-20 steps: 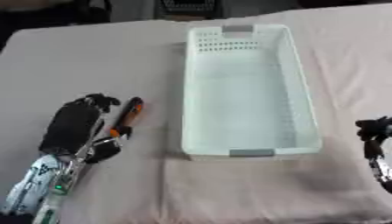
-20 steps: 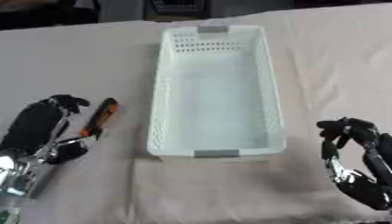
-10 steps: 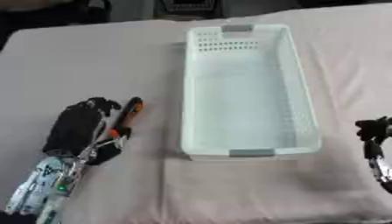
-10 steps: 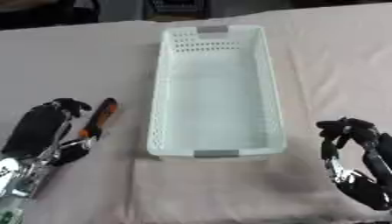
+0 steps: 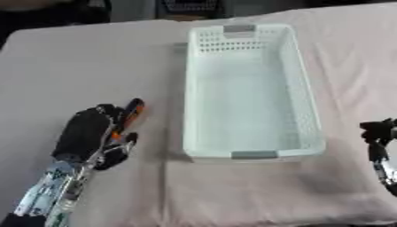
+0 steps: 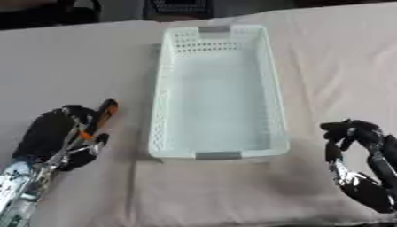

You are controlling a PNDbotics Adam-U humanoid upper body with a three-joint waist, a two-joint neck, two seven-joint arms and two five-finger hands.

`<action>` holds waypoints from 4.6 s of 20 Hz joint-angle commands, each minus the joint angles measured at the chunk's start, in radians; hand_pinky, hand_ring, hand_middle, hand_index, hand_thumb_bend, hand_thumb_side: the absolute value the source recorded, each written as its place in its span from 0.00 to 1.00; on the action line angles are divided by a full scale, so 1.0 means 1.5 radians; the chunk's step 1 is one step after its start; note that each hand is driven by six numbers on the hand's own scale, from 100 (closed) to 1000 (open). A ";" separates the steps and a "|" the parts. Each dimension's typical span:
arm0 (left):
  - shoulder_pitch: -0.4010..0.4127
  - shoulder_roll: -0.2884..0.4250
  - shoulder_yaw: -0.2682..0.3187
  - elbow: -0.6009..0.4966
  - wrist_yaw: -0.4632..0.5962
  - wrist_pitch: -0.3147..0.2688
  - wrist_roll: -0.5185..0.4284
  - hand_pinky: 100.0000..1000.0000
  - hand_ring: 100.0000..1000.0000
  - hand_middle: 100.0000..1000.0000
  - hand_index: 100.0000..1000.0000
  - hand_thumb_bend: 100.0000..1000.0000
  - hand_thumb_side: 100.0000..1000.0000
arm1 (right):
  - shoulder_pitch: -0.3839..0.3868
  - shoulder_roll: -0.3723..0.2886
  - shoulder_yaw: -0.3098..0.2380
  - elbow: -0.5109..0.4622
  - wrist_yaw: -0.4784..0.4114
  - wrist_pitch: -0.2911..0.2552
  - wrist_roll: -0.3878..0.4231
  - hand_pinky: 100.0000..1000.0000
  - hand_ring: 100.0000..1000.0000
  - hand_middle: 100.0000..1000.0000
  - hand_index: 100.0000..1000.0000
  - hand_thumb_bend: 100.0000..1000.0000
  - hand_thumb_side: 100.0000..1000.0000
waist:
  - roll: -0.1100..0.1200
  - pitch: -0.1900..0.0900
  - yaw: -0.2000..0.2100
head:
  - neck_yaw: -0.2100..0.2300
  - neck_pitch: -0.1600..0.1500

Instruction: Pick up objects on the table and place them in the box.

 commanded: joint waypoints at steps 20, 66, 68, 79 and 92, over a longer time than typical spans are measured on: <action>-0.004 0.005 0.018 -0.041 -0.003 0.020 0.016 0.47 0.44 0.44 0.69 0.35 0.11 | -0.002 -0.001 0.000 -0.014 -0.003 0.000 0.002 0.36 0.50 0.53 0.76 0.00 0.76 | -0.002 -0.008 0.001 | 0.006 0.000; -0.050 -0.023 0.010 0.066 -0.010 0.025 0.014 0.48 0.45 0.45 0.68 0.30 0.18 | 0.001 0.002 0.002 -0.014 -0.003 -0.003 0.006 0.36 0.50 0.53 0.76 0.00 0.75 | -0.004 -0.006 0.000 | 0.007 0.000; -0.050 -0.023 0.010 0.066 -0.011 0.026 0.015 0.48 0.45 0.45 0.68 0.30 0.18 | 0.001 0.002 0.002 -0.014 -0.003 -0.003 0.006 0.36 0.50 0.53 0.76 0.00 0.75 | -0.004 -0.006 0.000 | 0.007 0.000; -0.051 -0.024 0.012 0.067 -0.016 0.029 0.015 0.48 0.45 0.45 0.68 0.30 0.17 | 0.000 0.001 0.002 -0.014 -0.004 -0.003 0.006 0.37 0.50 0.53 0.76 0.00 0.75 | -0.005 -0.007 0.000 | -0.001 -0.007; -0.045 -0.028 0.033 0.047 -0.021 0.051 0.021 0.48 0.45 0.45 0.68 0.30 0.14 | 0.001 0.001 0.002 -0.014 -0.004 -0.004 0.006 0.37 0.50 0.53 0.76 0.00 0.75 | -0.005 -0.007 0.003 | -0.005 -0.016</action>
